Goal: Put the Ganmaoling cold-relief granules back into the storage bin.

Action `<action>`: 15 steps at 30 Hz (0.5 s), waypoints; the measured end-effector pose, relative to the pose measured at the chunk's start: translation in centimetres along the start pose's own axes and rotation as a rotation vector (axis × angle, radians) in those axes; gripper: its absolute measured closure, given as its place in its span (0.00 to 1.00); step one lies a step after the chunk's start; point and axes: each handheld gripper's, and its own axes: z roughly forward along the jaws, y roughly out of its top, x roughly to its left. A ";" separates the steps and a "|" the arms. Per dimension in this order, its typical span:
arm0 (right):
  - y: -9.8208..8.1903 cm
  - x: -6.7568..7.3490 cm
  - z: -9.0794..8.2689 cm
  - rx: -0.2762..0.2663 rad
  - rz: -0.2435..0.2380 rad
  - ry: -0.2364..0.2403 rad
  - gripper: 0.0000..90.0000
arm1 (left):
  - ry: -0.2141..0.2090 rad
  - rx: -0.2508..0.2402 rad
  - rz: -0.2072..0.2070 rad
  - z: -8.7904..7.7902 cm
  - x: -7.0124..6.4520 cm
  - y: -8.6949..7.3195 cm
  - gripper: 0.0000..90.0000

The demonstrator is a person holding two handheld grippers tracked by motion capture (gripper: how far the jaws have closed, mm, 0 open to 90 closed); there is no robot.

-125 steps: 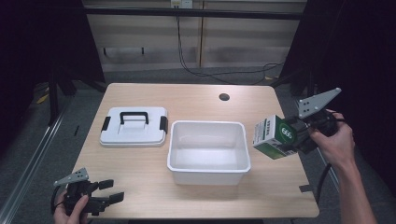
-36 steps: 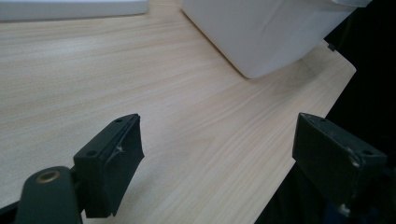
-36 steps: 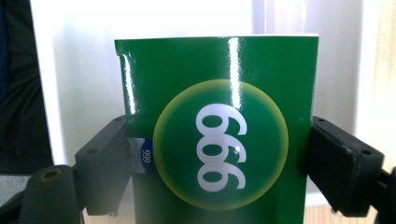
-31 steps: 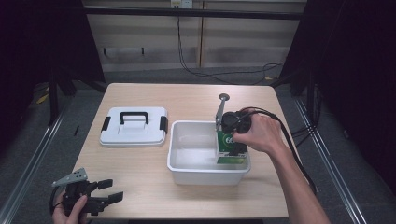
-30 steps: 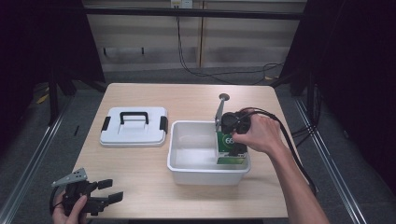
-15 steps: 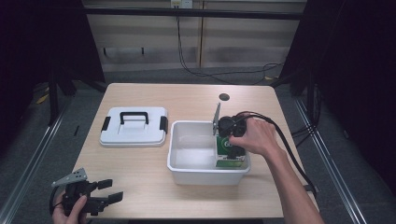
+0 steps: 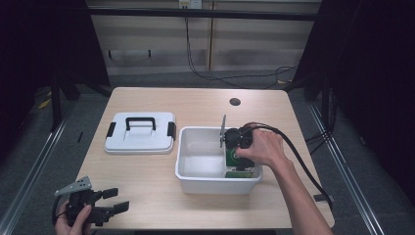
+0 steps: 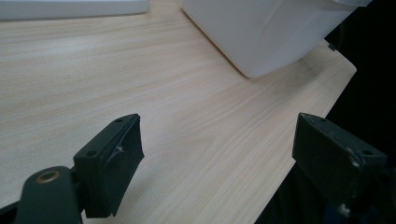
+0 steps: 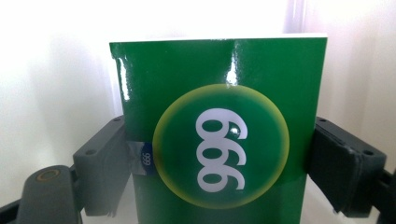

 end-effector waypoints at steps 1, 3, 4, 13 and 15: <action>0.0 0.0 0.2 -0.010 0.000 0.002 0.17 | 0.002 -0.003 -0.004 0.0 0.0 0.0 0.18; -0.1 -0.1 0.4 -0.009 0.000 0.002 0.17 | 0.001 -0.002 -0.004 0.0 0.0 0.0 0.18; -0.1 0.0 0.5 -0.005 0.012 0.006 0.17 | 0.000 -0.003 -0.005 0.0 0.0 0.0 0.18; 0.1 -0.1 1.2 0.005 -0.012 0.008 0.16 | 0.000 0.004 0.004 0.0 0.0 0.0 0.18; 0.1 -0.1 1.2 0.003 -0.010 0.011 0.16 | 0.001 0.004 0.002 0.1 0.0 0.0 0.18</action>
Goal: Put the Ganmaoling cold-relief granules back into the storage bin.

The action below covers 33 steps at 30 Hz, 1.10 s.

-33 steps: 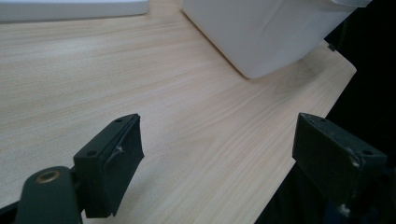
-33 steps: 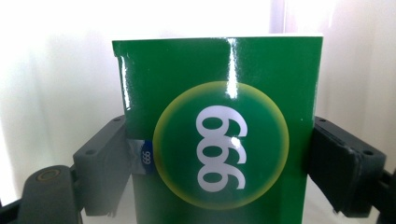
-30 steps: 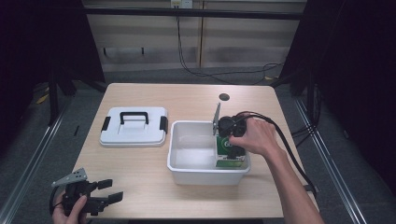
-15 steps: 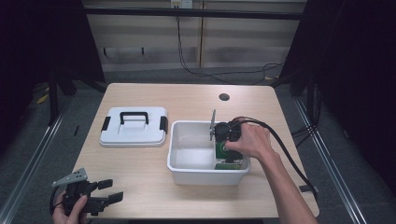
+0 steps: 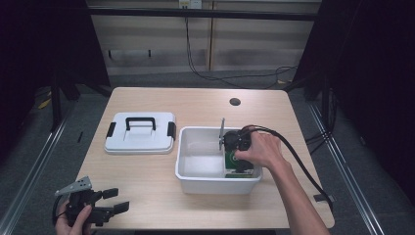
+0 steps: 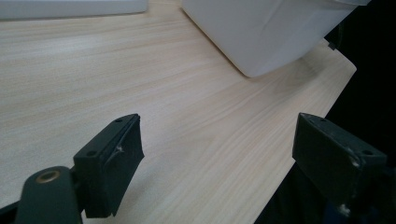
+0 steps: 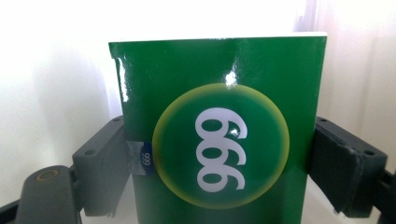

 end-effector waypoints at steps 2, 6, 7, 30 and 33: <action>0.0 0.0 0.0 -0.002 -0.007 0.000 0.16 | -0.002 0.001 -0.002 0.1 0.0 0.0 0.18; 0.1 0.1 0.1 0.006 0.001 -0.006 0.16 | -0.003 0.002 -0.003 0.1 -0.1 0.0 0.18; 0.1 0.1 0.1 0.007 0.004 -0.008 0.16 | -0.003 0.003 -0.003 0.1 -0.1 0.0 0.18; -0.5 0.4 -0.8 -0.035 0.022 -0.037 0.10 | 0.001 0.002 0.004 0.0 0.0 0.0 0.18; -0.9 0.4 -1.3 -0.053 0.022 -0.044 0.10 | -0.001 -0.003 -0.005 0.0 0.0 0.0 0.18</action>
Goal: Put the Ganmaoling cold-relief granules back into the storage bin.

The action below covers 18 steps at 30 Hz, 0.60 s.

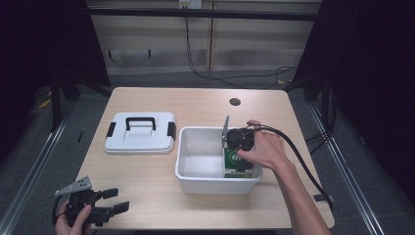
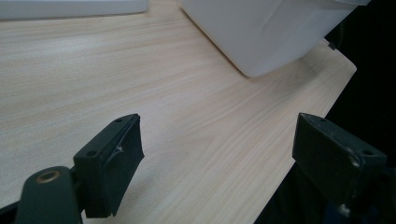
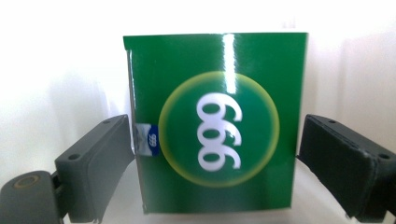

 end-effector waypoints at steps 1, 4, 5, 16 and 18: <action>0.0 0.0 0.0 0.000 0.000 0.000 0.10 | 0.000 0.000 0.000 0.0 0.0 0.0 0.18; -0.4 0.1 -0.6 -0.024 0.012 0.008 0.10 | 0.003 0.004 0.005 0.0 0.0 0.0 0.18; -0.6 0.0 -0.8 -0.038 0.008 0.012 0.10 | 0.003 0.004 0.005 0.0 0.0 0.0 0.18; -1.9 0.1 -2.3 -0.157 0.064 0.031 0.10 | 0.002 -0.001 -0.003 0.0 0.0 0.0 0.18; -2.3 0.0 -2.7 -0.197 0.080 0.037 0.11 | 0.004 0.003 0.004 0.0 0.1 0.0 0.18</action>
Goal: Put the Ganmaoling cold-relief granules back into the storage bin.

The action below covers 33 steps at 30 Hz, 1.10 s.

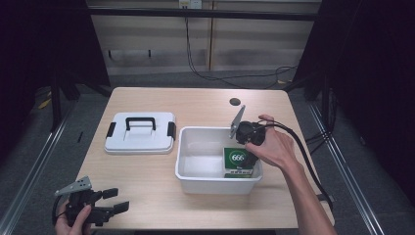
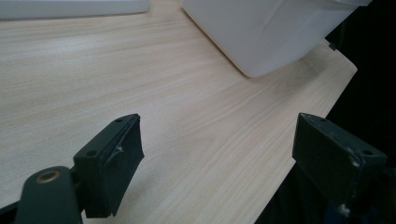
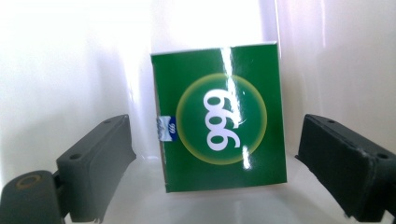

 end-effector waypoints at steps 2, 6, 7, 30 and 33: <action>-0.3 0.1 -0.7 -0.044 0.022 0.006 0.13 | -0.002 -0.004 -0.007 0.0 0.0 0.0 0.18; -0.6 0.3 -1.6 -0.103 0.034 -0.013 0.14 | 0.000 -0.003 -0.007 0.0 0.0 0.0 0.18; -0.6 0.3 -1.7 -0.114 0.038 -0.014 0.15 | 0.000 -0.003 -0.006 0.0 0.0 0.0 0.18; -4.2 1.2 -4.6 -0.390 0.074 -0.107 0.18 | 0.001 0.001 -0.001 0.0 0.0 0.0 0.18; -4.8 1.5 -4.8 -0.421 0.075 -0.131 0.20 | 0.003 0.003 -0.002 0.0 0.0 0.0 0.18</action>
